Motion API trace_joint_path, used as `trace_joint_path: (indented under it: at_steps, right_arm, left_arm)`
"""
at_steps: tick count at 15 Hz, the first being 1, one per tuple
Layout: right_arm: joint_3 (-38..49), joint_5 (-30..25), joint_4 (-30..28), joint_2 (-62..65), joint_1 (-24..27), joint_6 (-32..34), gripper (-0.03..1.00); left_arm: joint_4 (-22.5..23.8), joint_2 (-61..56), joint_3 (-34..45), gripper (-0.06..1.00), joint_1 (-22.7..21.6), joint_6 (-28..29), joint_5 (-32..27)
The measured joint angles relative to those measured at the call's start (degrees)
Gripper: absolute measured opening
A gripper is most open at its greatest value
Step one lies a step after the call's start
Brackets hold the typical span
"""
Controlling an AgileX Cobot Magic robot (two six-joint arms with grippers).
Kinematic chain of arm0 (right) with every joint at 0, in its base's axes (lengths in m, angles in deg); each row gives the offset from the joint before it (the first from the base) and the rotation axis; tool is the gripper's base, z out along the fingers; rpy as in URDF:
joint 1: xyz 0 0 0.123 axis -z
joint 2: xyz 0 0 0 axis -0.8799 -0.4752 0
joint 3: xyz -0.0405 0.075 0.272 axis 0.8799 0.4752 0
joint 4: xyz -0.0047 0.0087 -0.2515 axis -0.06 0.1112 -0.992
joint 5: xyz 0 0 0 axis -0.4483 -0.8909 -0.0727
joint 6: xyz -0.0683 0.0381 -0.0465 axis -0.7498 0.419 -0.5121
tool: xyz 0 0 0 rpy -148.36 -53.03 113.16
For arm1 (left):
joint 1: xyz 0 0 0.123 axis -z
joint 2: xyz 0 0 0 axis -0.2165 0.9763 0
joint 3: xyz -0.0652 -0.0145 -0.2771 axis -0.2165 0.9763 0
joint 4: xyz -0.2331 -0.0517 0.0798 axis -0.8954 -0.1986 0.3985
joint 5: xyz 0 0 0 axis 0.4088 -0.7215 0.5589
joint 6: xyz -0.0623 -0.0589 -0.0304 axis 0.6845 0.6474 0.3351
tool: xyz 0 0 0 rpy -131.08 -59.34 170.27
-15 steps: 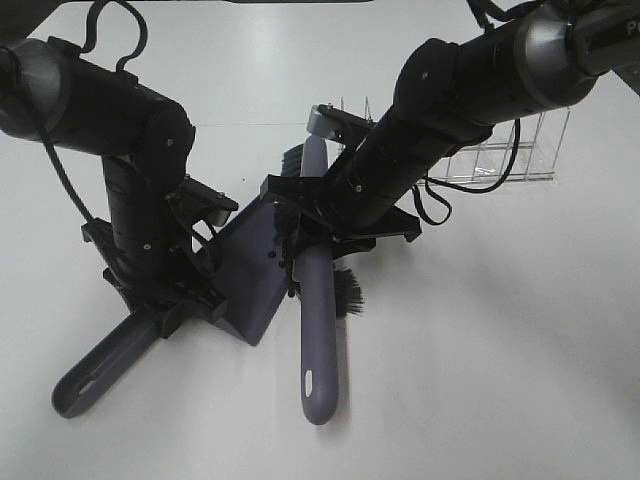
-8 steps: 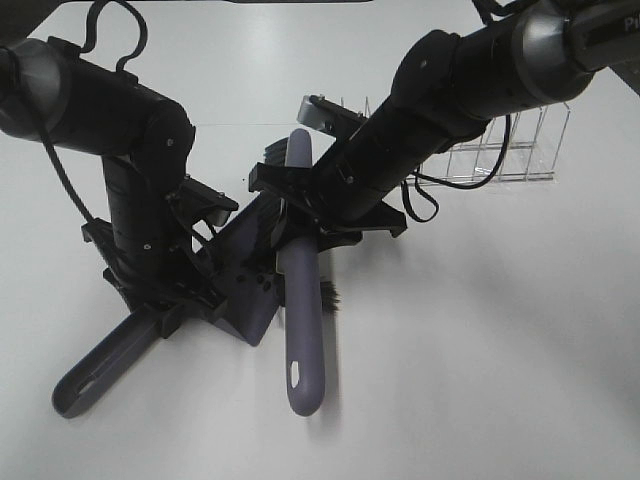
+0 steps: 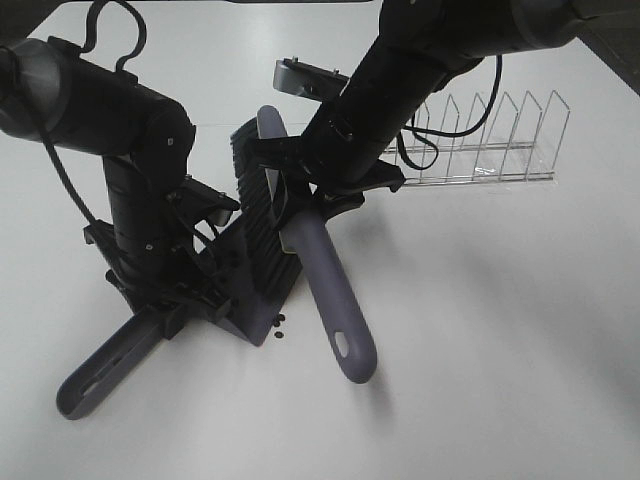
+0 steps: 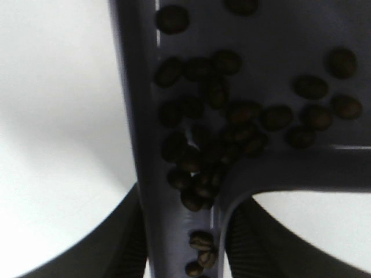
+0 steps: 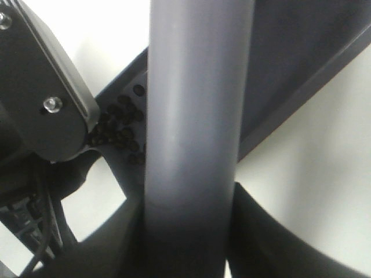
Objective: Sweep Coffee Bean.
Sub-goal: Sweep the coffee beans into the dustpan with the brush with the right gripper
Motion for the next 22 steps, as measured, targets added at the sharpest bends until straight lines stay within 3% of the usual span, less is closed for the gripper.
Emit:
trace_joint_path:
  at_steps: [5, 6, 8, 10, 12, 14, 19, 22]
  right_arm:
    - [-0.86, -2.86, -12.89, 6.88, 0.0, 3.95, 0.35]
    - [-1.03, -5.73, -21.37, 9.11, 0.0, 7.1, 0.35]
    - [-1.03, -9.97, -29.91, 9.28, 0.0, 10.2, 0.35]
    - [-1.03, -14.55, -34.26, 8.25, 0.0, 12.43, 0.35]
    - [-0.86, -18.28, -34.43, 6.59, 0.0, 13.24, 0.35]
    - [2.35, -18.28, -34.26, 6.65, -0.11, 14.67, 0.35]
    - [10.94, -13.18, -32.6, 8.88, -2.29, 18.39, 0.35]
    - [11.75, -4.76, -25.55, 8.88, -7.45, 18.79, 0.35]
  left_arm:
    - [-0.11, 0.0, 0.0, 0.33, 0.0, 0.0, 0.0]
    - [-0.11, 0.0, 0.0, 0.33, 0.0, 0.0, -0.06]
    - [-0.11, 0.0, 0.0, 0.33, 0.0, 0.0, -0.11]
    - [-0.06, 0.0, 0.0, 0.33, 0.0, 0.0, -0.17]
    - [1.09, 0.0, -0.17, 0.33, 0.11, 0.0, -0.57]
    - [2.92, -0.11, 0.57, 0.33, 0.46, 0.06, -0.57]
    - [5.96, -2.12, 6.47, 0.33, 0.46, 1.95, 0.0]
    - [5.96, -2.29, 7.1, 0.33, 0.46, 2.41, -0.46]
